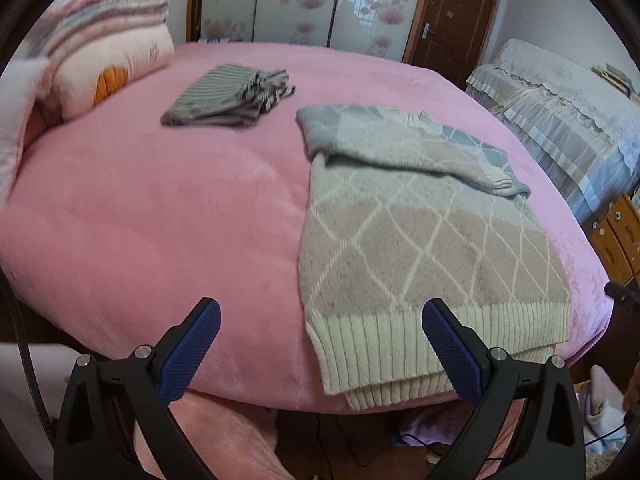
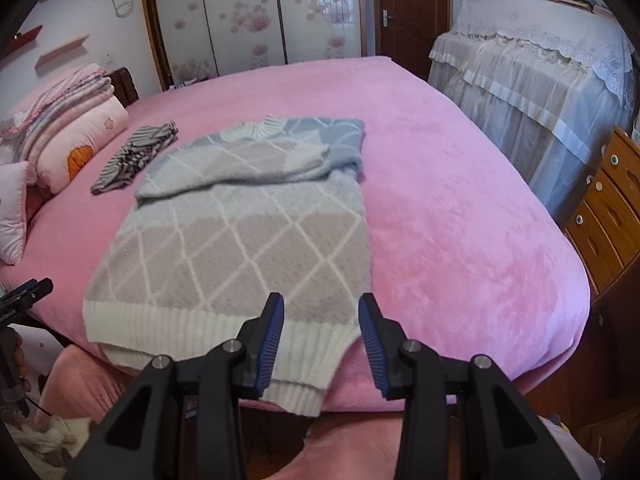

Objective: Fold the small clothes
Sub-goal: 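Lift both tools away and move toward the ribbed hem of the sweater, then grasp the ribbed hem with the right tool while the left tool grasps beside it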

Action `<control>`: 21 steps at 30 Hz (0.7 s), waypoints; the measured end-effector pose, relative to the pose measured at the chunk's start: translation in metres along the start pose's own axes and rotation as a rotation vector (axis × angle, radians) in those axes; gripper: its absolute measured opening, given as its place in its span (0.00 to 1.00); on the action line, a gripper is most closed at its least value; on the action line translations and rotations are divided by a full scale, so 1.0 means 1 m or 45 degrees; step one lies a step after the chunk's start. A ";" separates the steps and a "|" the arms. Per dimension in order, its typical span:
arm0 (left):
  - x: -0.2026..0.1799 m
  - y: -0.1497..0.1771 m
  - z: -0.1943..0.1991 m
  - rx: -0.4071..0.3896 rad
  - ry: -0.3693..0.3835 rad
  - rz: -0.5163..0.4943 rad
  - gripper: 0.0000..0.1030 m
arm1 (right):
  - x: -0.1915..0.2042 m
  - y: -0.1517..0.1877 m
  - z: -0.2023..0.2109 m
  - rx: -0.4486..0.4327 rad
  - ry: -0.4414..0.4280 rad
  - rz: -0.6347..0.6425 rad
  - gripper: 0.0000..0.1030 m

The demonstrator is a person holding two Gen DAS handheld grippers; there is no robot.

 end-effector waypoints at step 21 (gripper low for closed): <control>-0.005 0.053 -0.075 0.267 0.271 0.232 0.88 | 0.008 0.064 -0.073 0.337 -0.265 -0.122 0.38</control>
Point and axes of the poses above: each gripper's, at about its wrist camera, not at the fingertips, and z roughly against the way its jaws point, x to its left, y to its underside, the point moved 9 cm from there along -z, roughly the way its jaws point, and after that the axes turned 12 degrees about y, right-handed, at the moved point
